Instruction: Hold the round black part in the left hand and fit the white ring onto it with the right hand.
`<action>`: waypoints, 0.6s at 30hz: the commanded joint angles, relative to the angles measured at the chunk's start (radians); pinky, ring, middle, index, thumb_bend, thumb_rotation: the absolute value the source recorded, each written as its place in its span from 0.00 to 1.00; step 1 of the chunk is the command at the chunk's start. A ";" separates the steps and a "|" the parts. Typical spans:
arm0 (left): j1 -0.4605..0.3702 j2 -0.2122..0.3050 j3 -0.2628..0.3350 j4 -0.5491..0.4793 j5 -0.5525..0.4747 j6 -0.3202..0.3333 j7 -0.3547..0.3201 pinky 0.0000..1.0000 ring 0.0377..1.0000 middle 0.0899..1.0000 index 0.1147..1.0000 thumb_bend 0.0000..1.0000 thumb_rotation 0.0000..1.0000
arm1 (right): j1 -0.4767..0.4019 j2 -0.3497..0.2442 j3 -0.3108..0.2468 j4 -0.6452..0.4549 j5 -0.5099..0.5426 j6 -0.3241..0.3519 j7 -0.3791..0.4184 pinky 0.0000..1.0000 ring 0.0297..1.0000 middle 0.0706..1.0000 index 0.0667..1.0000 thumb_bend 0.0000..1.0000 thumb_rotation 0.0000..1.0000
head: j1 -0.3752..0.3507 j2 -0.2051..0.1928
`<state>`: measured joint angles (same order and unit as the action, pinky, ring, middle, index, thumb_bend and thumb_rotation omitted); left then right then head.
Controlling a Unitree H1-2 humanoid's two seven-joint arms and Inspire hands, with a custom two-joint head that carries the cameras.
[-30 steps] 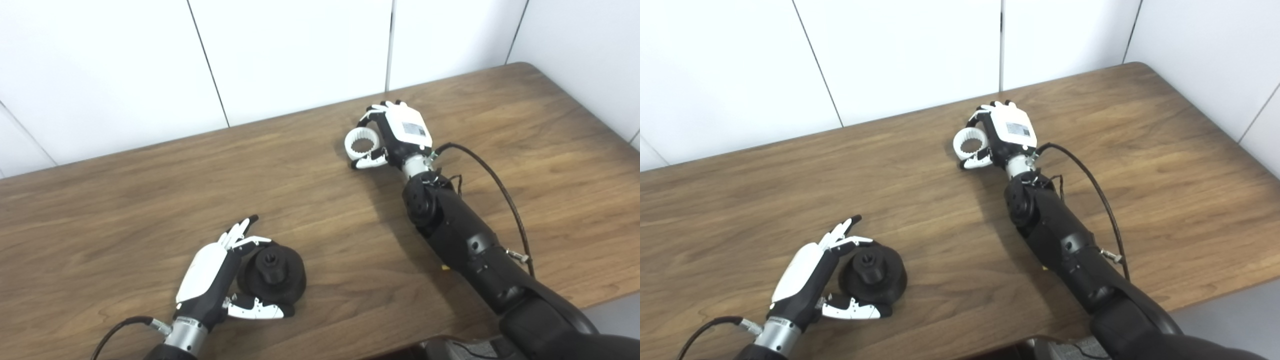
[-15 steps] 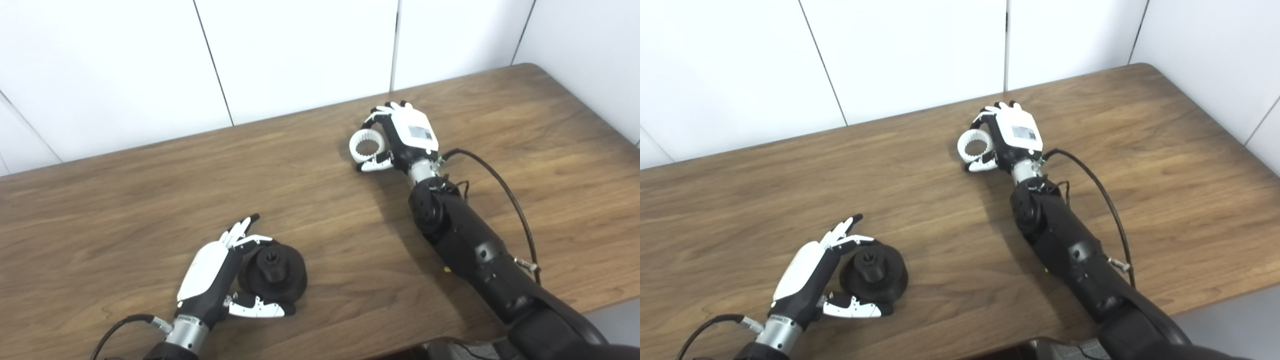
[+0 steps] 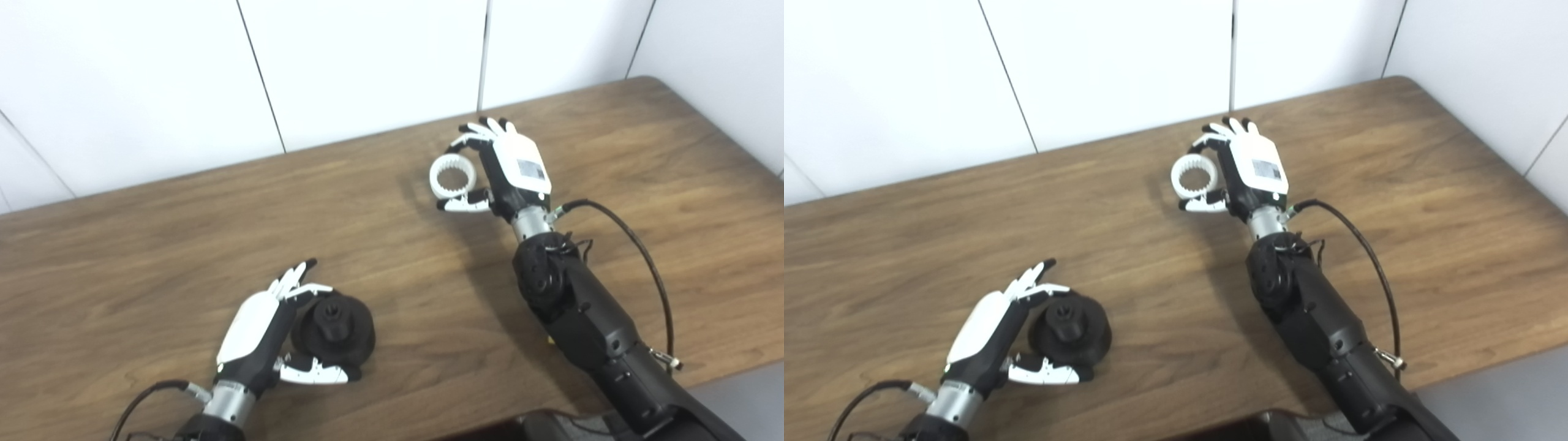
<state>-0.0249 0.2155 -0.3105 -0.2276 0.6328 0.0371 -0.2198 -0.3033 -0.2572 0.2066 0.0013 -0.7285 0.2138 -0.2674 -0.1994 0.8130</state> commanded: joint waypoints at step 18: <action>-0.039 -0.019 -0.005 -0.005 0.023 0.005 0.018 1.00 1.00 1.00 0.59 0.95 0.31 | 0.150 0.092 0.033 -0.362 -0.006 -0.077 0.088 1.00 0.93 0.83 0.45 0.52 0.14 | 0.070 0.011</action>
<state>-0.0278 0.1987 -0.3180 -0.2250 0.6526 0.0510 -0.2162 -0.1265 -0.1786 0.2377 -0.3031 -0.7300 0.1751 -0.1840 -0.1289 0.8237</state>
